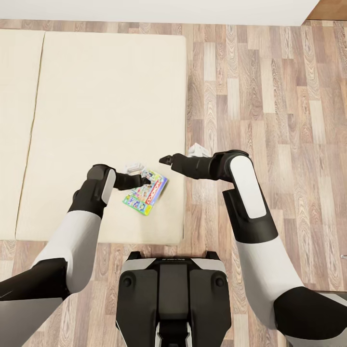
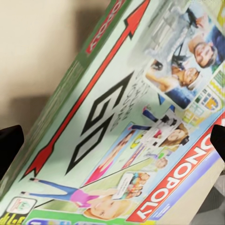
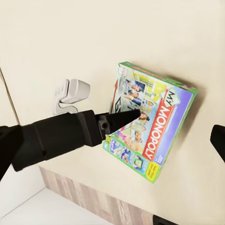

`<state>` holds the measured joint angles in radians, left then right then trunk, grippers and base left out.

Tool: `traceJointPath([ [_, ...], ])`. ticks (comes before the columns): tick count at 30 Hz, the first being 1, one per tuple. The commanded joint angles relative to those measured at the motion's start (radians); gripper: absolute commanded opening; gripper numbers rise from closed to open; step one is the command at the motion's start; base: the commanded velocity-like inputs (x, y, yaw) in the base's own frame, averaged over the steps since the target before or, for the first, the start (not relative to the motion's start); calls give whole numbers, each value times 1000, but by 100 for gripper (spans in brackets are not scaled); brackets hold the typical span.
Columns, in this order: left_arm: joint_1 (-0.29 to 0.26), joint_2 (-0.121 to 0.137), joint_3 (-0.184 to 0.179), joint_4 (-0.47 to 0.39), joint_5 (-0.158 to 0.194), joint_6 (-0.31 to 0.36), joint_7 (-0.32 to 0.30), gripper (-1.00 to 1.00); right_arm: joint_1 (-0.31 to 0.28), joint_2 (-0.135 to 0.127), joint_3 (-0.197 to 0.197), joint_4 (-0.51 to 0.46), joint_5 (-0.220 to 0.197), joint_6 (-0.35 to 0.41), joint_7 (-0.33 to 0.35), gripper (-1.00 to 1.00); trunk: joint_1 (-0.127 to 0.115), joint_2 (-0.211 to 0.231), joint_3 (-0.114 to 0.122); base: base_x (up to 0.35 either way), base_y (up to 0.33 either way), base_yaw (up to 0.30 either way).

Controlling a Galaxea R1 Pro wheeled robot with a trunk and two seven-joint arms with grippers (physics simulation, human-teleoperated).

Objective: Put all the toys in the child's room - the three board games (two on the bed and one on the table), the two jigsaw puzzles on the table, and the tennis ball on the table - inside the toy box on the table in the child's room.

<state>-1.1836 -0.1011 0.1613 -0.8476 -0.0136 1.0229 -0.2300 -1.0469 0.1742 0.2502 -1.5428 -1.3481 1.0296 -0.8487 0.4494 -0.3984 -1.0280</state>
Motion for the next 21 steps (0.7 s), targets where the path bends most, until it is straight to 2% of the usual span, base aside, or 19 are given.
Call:
traceJointPath([
  [1, -1, -2, 4, -1, -2, 5, -3, 100, -1, 0, 0, -1, -8, 3, -10, 100, 1, -2, -1, 0, 0, 0],
  [11, -1, -5, 5, 1, 1, 6, -4, 100, -4, 0, 0, 0, -9, 3, -10, 100, 1, -2, -1, 0, 0, 0],
  [17, -1, -5, 6, 2, 61, 10, -4, 100, -7, 0, 0, 1, -9, 3, -10, 100, 1, -2, -1, 0, 0, 0],
  [21, -1, -8, 5, 2, 87, 12, -3, 100, -7, 0, 0, 1, -9, 3, -10, 100, 1, -2, -1, 0, 0, 0],
])
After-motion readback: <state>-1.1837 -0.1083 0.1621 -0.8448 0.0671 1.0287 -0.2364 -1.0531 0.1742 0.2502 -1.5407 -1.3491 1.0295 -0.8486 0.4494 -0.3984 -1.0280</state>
